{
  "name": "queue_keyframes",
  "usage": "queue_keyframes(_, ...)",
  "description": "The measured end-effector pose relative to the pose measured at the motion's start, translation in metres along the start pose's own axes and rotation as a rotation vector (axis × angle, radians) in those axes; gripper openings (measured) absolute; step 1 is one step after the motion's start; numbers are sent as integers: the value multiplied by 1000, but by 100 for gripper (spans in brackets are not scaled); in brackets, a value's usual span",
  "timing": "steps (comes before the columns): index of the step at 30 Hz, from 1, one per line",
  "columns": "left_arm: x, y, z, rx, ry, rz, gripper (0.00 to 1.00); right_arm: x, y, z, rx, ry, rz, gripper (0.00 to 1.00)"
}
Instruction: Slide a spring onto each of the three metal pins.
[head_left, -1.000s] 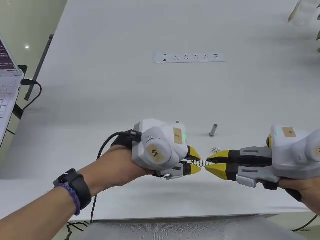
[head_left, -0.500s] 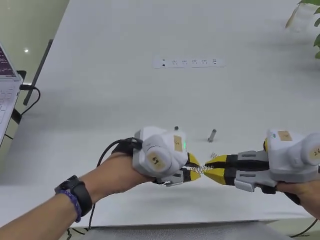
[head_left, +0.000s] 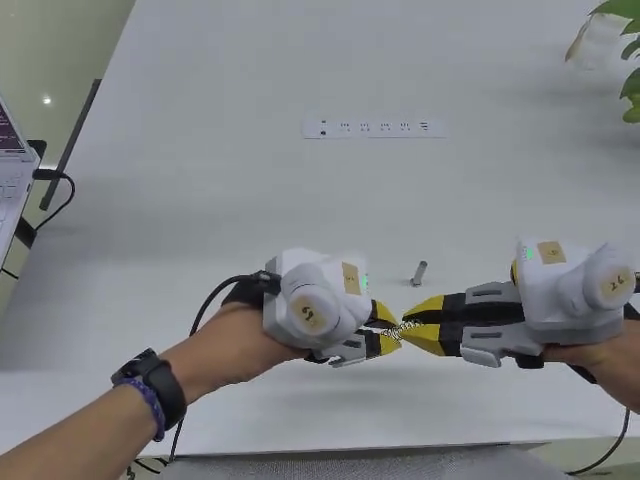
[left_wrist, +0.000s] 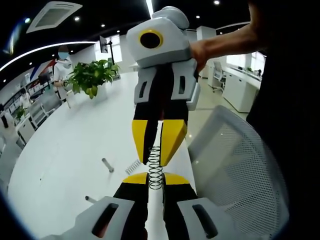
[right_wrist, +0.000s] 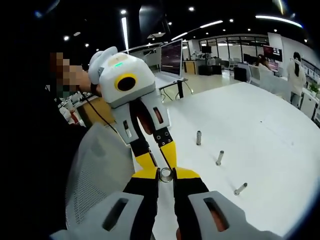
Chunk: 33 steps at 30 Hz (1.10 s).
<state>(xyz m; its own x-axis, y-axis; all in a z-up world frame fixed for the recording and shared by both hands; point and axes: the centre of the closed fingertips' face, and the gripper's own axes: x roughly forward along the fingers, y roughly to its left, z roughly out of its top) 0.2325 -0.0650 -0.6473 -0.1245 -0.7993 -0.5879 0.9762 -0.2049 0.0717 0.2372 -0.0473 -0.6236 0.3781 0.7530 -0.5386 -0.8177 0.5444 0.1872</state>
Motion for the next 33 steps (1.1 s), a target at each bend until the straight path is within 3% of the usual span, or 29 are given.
queue_keyframes(17,2,-1,7,-7,-32,-4,2,-7,1,-3,-95,103,23,10)
queue_keyframes(33,-1,-1,11,-7,-45,-2,2,-12,1,-6,-268,248,66,18)
